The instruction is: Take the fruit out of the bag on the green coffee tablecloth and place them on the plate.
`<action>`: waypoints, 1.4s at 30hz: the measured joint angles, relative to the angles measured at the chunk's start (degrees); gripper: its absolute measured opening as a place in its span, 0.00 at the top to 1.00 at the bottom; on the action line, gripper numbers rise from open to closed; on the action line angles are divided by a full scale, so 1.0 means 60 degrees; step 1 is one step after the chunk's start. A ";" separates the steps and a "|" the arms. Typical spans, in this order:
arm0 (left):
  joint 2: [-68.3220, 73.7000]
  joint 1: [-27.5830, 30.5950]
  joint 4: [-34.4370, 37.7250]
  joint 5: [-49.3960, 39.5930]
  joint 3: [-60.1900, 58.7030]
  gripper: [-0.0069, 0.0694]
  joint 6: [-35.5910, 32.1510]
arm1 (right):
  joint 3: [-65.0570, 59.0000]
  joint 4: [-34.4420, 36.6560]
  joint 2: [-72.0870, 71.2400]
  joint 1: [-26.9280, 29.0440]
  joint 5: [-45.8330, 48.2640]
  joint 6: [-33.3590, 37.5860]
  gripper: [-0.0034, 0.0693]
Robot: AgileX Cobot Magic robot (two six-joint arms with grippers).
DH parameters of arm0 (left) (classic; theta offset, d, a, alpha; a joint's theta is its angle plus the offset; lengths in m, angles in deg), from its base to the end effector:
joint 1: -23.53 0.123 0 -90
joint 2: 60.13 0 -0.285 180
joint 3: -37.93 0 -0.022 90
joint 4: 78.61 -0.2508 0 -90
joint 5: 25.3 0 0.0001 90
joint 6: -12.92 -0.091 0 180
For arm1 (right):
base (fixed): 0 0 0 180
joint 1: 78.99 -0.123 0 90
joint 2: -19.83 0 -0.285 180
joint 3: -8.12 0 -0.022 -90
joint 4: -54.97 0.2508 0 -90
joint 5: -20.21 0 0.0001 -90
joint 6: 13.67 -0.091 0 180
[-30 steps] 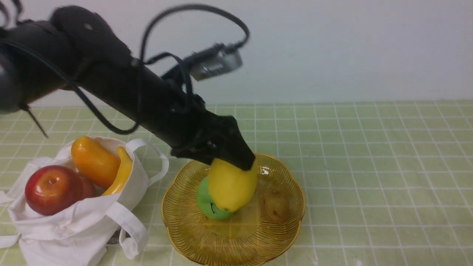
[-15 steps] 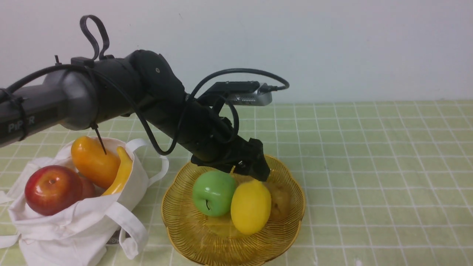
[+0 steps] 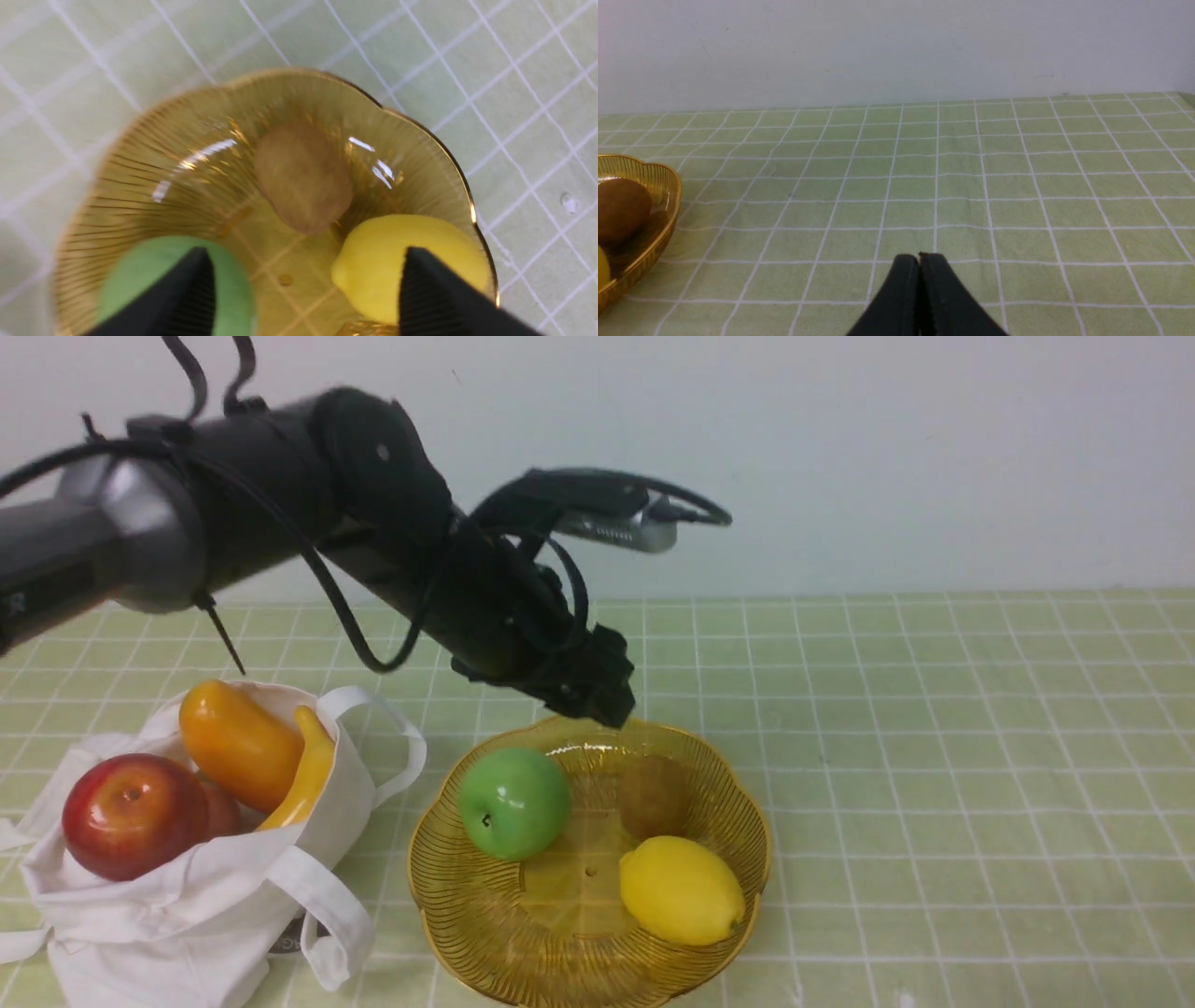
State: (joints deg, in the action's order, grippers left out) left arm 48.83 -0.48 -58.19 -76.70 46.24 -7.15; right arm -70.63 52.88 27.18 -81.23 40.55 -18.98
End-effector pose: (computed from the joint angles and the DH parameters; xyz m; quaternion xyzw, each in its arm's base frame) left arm 0.3430 -0.1800 0.2918 0.2899 0.9130 -0.1692 0.2320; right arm 0.0533 0.0009 0.1726 0.0116 0.8008 0.0241 0.5984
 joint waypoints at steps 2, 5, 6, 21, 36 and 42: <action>-0.0376 0.0000 -0.0706 -0.0480 0.0484 0.48 0.0469 | 0.0000 0.0000 0.0000 0.0000 0.0000 0.0000 0.97; -0.1132 0.0000 -0.1929 -0.1363 0.1160 0.74 0.1131 | 0.0000 0.0000 0.0000 0.0000 0.0000 0.0000 0.97; -0.1429 0.0000 -0.2319 -0.1570 0.1300 0.81 0.1249 | 0.0000 0.0000 0.0000 0.0000 0.0000 0.0000 0.97; -0.6711 0.0000 -0.4156 -0.2387 -0.1791 0.92 0.2718 | 0.0000 0.0000 0.0000 0.0000 0.0000 0.0000 0.97; -1.4466 0.0000 -0.4100 0.4492 -1.0755 0.92 0.5012 | 0.0000 0.0000 0.0000 0.0006 0.0000 0.0000 0.97; -1.5721 0.0000 -0.4136 0.5376 -1.1914 0.92 0.5074 | 0.0000 0.0000 0.0000 0.0006 0.0000 0.0000 0.97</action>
State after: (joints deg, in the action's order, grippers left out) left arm -45.50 -0.48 -83.00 -44.44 -25.24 23.29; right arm -70.63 52.88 27.18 -81.20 40.55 -18.98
